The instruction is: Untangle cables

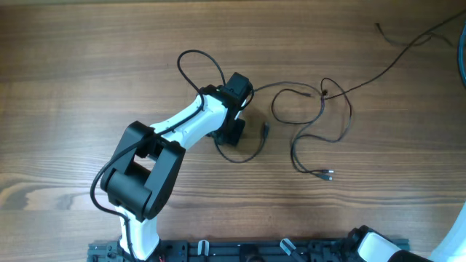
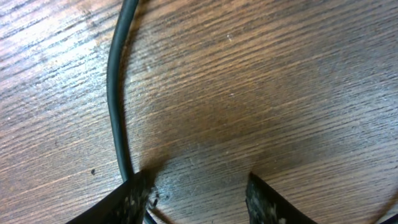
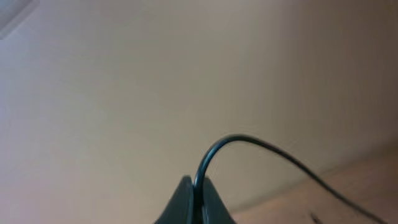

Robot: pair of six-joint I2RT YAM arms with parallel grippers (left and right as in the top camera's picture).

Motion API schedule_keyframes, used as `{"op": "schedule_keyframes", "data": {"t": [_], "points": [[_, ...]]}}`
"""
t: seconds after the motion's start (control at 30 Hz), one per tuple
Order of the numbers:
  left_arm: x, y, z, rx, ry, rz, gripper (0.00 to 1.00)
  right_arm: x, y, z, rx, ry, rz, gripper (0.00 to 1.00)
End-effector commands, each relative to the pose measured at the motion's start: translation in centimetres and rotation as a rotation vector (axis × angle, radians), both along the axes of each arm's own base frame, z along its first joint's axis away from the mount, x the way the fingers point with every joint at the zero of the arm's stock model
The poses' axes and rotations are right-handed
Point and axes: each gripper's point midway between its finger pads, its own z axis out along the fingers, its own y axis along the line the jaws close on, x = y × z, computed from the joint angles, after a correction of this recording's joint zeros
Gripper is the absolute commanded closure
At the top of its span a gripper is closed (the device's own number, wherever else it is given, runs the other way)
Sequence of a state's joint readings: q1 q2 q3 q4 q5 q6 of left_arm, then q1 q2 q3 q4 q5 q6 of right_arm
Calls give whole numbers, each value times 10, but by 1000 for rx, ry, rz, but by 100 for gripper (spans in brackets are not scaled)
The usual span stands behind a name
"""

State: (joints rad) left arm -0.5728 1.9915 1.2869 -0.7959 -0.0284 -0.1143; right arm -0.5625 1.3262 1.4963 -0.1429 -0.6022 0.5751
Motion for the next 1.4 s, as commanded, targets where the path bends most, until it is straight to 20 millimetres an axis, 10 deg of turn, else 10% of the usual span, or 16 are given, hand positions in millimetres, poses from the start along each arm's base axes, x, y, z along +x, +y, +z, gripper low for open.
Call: {"op": "schedule_keyframes", "data": {"t": [0.0, 0.37, 0.47, 0.6, 0.7, 0.73, 0.8, 0.83, 1.0, 1.13, 1.27, 1.37], "points": [[-9, 12, -14, 40, 39, 15, 48, -15, 20, 38, 33, -113, 127, 95], [-9, 12, -14, 40, 39, 15, 48, -26, 42, 79, 152, -250, 320, 96], [-9, 12, -14, 40, 39, 15, 47, -8, -1, 29, 217, -88, 123, 95], [-9, 12, -14, 40, 39, 15, 47, -2, -84, -125, 316, 393, -293, 96], [-9, 12, -14, 40, 39, 15, 47, -15, -112, -189, 368, 592, -429, 94], [-9, 12, -14, 40, 39, 15, 47, -12, -111, -193, 378, 600, -413, 58], [-8, 11, -14, 40, 38, 15, 48, -1, -86, -189, 328, 589, -228, 15], [-8, 11, -14, 38, 35, 15, 48, 3, -57, -187, 289, 585, -59, 12], [-7, 10, -14, 35, 33, 15, 48, -64, -32, -284, 264, 1122, -304, 8], [-7, 11, -14, 36, 33, 15, 48, -94, -45, -317, 159, 1280, -518, 8], [-7, 9, -14, 27, 33, 15, 48, -46, 57, -295, 74, 1024, 315, 8], [-4, 7, -14, 21, 24, 15, 48, -58, 96, -307, 8, 1094, 457, 10]]}}
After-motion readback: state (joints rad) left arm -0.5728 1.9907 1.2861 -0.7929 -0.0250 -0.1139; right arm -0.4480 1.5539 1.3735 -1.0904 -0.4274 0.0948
